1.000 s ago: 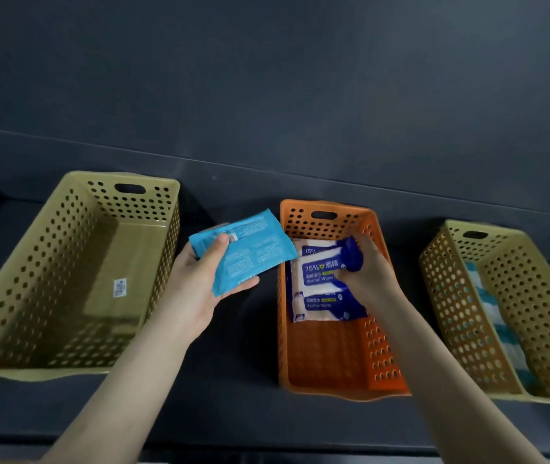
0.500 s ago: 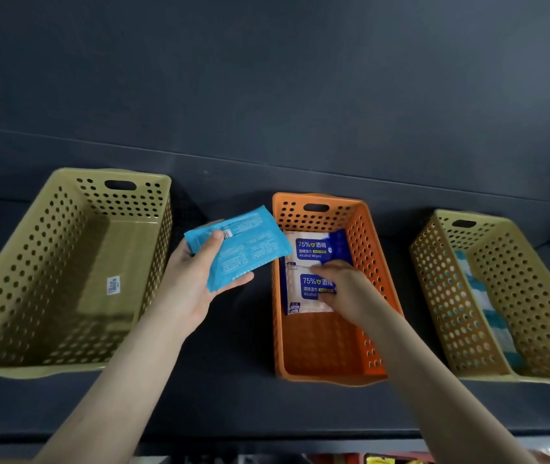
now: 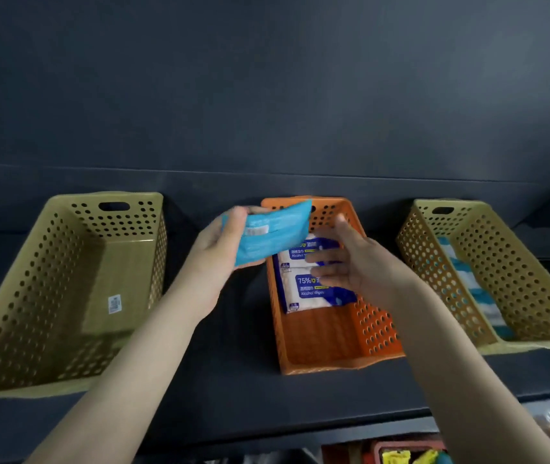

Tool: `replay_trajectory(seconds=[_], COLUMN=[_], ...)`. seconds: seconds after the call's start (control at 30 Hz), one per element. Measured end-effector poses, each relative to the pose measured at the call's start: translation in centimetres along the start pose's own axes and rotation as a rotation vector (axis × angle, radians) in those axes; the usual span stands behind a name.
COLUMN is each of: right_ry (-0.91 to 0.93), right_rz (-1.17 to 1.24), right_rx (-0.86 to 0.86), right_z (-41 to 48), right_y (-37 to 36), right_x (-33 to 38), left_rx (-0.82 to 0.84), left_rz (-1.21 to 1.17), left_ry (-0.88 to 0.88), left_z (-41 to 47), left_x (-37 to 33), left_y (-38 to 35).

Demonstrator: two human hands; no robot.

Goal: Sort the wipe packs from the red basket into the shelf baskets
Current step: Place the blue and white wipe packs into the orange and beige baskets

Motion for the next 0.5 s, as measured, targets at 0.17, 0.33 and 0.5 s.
replay_trajectory(seconds=[0.17,0.33,0.5], right_ry=[-0.012,0.168,0.158], right_rz=[0.352,0.508,0.526], right_rx=[-0.006,-0.261,-0.458], right_z=[-2.7,-3.6,-3.9], right_y=[2.9,12.3,21.6], right_x=[0.9,-0.5,-1.9], left_rx=[0.507,0.468,0.477], left_rz=[0.390,0.353,0.479], left_ry=[-0.225,-0.239,-0.108], left_z=[0.5,3.6,7.2], left_x=[-1.5,-1.8,2.6], left_y=[-7.8,-13.1,-19.6])
Point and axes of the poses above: each hand's wrist, its own z-axis towards the middle knuckle, its own y-axis out of the back of the hand, x = y × z, the point moved 6 cm from there along z, towards the middle knuckle, and after that the axes turned 3 degrees about y, right-handed, at the moved point
